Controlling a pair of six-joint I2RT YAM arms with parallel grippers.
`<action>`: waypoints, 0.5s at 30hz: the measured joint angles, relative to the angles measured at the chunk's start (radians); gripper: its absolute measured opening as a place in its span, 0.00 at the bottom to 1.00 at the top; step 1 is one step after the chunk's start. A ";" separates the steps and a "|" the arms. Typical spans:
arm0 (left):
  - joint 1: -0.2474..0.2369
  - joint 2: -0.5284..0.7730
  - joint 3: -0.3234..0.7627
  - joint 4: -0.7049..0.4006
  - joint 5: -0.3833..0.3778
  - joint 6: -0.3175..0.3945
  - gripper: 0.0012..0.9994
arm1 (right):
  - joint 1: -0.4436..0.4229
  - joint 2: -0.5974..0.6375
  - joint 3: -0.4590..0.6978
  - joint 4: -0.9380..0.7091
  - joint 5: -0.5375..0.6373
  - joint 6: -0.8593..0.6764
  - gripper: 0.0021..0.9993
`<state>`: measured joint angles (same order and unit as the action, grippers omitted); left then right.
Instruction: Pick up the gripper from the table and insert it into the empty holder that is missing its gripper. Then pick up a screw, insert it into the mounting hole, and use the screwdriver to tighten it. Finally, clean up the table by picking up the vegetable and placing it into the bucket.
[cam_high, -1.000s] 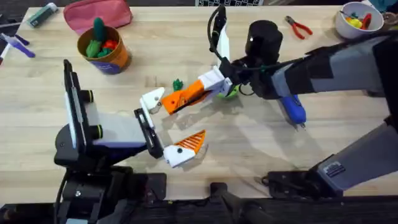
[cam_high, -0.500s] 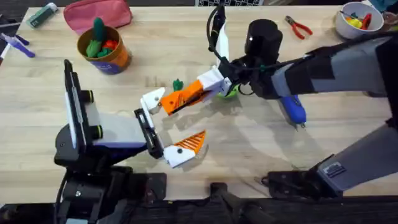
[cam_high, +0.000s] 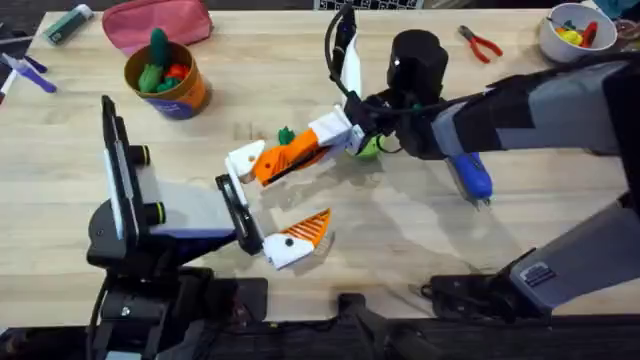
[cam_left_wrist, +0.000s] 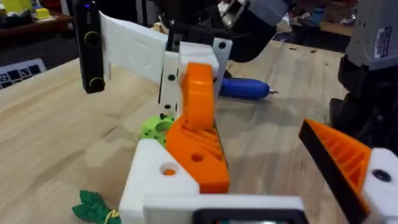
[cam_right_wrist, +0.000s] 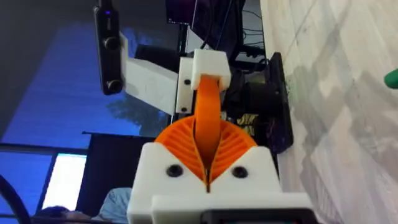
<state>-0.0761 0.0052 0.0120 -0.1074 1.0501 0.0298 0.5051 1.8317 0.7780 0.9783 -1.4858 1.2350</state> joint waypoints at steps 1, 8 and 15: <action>0.000 0.000 0.000 0.000 0.000 0.000 0.99 | 0.001 0.000 0.001 0.000 0.004 0.000 0.01; 0.000 0.000 0.000 0.000 0.000 0.001 0.99 | 0.005 0.003 0.011 -0.003 0.020 0.020 0.01; 0.000 0.000 0.000 0.002 -0.007 0.010 0.99 | 0.012 0.025 0.048 -0.006 0.023 0.026 0.01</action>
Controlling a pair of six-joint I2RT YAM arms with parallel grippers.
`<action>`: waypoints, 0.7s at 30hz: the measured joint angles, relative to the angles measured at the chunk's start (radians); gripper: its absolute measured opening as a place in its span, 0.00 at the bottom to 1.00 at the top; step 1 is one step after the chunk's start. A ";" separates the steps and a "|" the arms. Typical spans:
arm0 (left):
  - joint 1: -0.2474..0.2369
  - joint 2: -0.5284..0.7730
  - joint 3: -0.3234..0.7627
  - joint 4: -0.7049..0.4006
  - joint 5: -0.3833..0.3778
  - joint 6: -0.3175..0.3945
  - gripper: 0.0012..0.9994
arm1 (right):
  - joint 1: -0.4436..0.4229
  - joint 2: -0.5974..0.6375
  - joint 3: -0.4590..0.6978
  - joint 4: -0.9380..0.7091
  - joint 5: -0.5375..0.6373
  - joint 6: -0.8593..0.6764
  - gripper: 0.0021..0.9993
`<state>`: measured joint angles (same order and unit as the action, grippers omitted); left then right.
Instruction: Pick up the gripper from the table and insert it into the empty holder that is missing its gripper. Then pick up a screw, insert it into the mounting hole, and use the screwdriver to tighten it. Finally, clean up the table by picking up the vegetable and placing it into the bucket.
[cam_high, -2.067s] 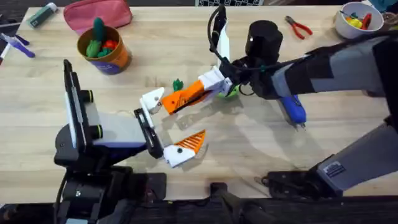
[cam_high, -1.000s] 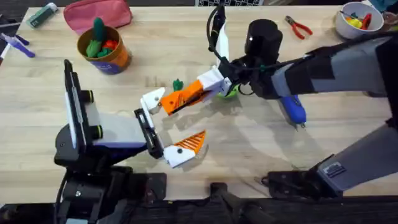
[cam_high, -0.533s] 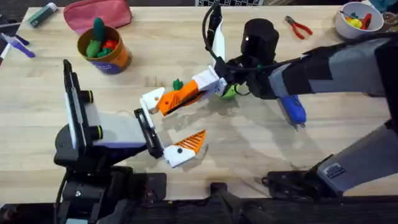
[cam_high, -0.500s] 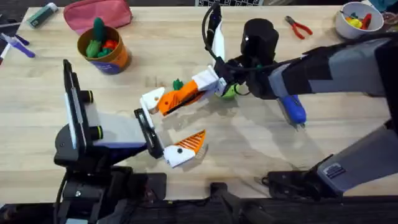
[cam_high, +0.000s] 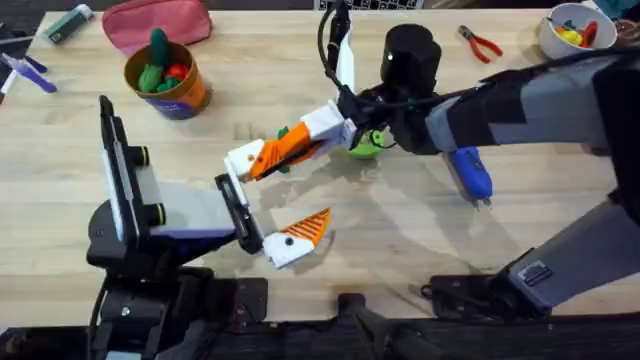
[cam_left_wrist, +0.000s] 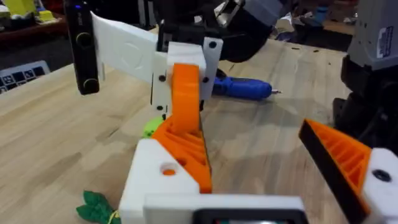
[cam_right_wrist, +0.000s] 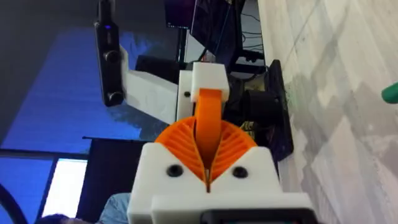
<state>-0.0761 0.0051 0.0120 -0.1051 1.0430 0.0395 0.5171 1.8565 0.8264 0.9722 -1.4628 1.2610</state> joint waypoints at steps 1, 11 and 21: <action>0.000 0.000 0.000 0.000 -0.001 0.003 0.99 | 0.000 0.001 0.003 -0.001 0.000 0.000 0.01; 0.000 0.000 0.000 0.000 -0.008 0.006 0.99 | 0.003 0.006 0.012 -0.021 0.002 0.000 0.01; 0.000 0.000 0.000 0.000 -0.009 0.005 0.99 | 0.021 0.006 0.015 -0.022 0.034 0.000 0.01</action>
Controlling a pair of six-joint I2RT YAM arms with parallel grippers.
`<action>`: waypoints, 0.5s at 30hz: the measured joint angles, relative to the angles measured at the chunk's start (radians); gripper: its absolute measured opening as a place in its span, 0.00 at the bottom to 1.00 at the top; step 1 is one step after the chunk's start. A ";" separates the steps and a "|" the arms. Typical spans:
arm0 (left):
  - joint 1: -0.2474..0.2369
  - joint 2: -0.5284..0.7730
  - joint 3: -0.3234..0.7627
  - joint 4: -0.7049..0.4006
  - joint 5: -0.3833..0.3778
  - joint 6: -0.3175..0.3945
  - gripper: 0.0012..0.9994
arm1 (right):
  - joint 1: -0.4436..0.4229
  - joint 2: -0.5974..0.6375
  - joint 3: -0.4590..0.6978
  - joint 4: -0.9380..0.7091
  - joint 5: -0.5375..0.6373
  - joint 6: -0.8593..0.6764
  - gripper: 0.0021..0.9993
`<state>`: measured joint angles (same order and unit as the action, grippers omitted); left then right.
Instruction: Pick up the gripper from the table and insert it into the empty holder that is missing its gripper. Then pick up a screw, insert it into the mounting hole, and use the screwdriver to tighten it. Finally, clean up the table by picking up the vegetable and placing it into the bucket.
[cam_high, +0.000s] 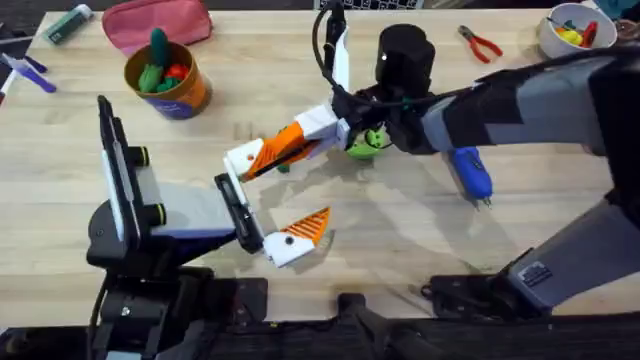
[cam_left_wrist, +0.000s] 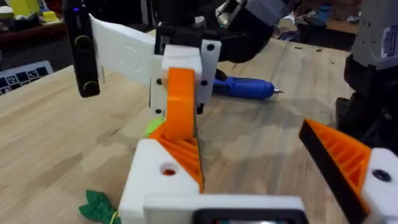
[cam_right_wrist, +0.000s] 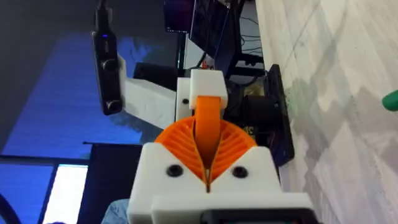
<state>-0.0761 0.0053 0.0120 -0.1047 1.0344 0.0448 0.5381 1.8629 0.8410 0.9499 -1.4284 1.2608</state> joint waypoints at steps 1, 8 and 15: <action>0.000 0.000 0.000 0.000 0.000 0.000 0.99 | 0.000 0.000 0.000 0.000 0.001 0.000 0.01; 0.000 0.000 0.000 0.000 -0.003 0.000 0.99 | 0.011 0.000 0.000 0.000 0.014 0.000 0.01; 0.000 0.000 0.000 0.000 -0.008 0.000 0.99 | 0.016 0.000 0.001 0.000 0.024 0.000 0.01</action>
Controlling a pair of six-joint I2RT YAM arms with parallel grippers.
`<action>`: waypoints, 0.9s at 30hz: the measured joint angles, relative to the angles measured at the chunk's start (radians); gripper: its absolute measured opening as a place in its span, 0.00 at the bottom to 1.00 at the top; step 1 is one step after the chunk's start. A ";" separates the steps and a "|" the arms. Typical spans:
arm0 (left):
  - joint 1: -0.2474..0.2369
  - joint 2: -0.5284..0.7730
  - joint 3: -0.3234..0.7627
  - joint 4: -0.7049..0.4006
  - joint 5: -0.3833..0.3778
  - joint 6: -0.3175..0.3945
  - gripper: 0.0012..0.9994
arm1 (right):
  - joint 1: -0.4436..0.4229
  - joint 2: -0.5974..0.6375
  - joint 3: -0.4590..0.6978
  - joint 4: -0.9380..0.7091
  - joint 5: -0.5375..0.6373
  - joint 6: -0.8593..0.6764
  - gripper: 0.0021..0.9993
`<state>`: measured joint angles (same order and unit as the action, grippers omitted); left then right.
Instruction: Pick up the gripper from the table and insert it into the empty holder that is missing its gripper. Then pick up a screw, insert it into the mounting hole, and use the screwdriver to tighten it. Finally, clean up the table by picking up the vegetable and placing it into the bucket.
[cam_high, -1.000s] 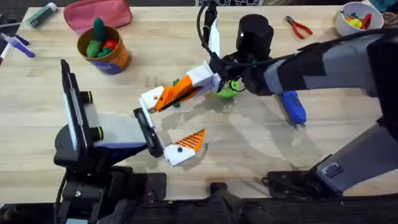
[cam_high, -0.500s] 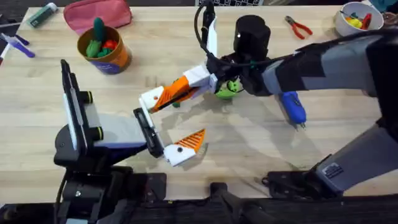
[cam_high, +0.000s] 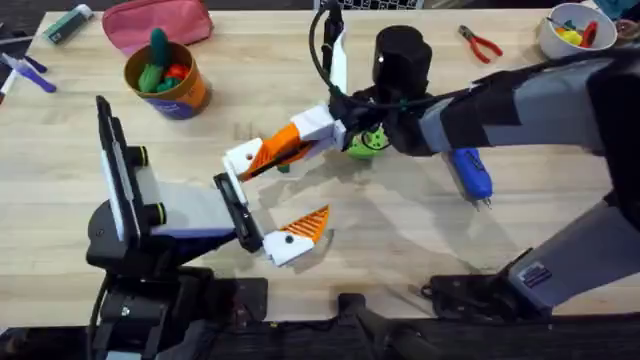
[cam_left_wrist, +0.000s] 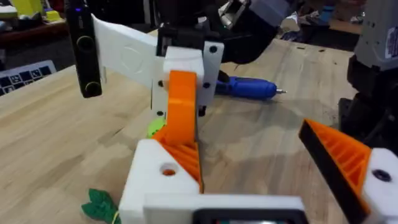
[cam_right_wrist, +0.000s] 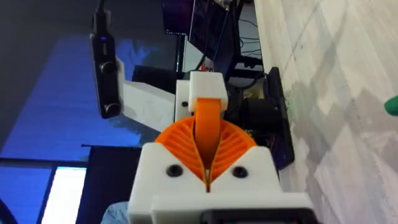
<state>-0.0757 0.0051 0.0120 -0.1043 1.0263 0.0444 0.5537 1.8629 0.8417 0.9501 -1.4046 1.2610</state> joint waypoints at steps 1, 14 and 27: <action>0.000 0.000 0.000 0.000 -0.001 0.000 0.99 | 0.000 0.000 0.000 0.000 0.002 0.000 0.01; 0.000 0.000 0.000 0.000 -0.003 0.000 0.99 | 0.001 0.000 0.001 0.000 0.006 0.000 0.01; 0.000 0.000 0.000 0.000 -0.005 0.000 0.99 | 0.002 0.000 0.001 0.000 0.009 0.000 0.01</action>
<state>-0.0757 0.0051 0.0120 -0.1040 1.0215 0.0441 0.5561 1.8629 0.8425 0.9501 -1.3956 1.2611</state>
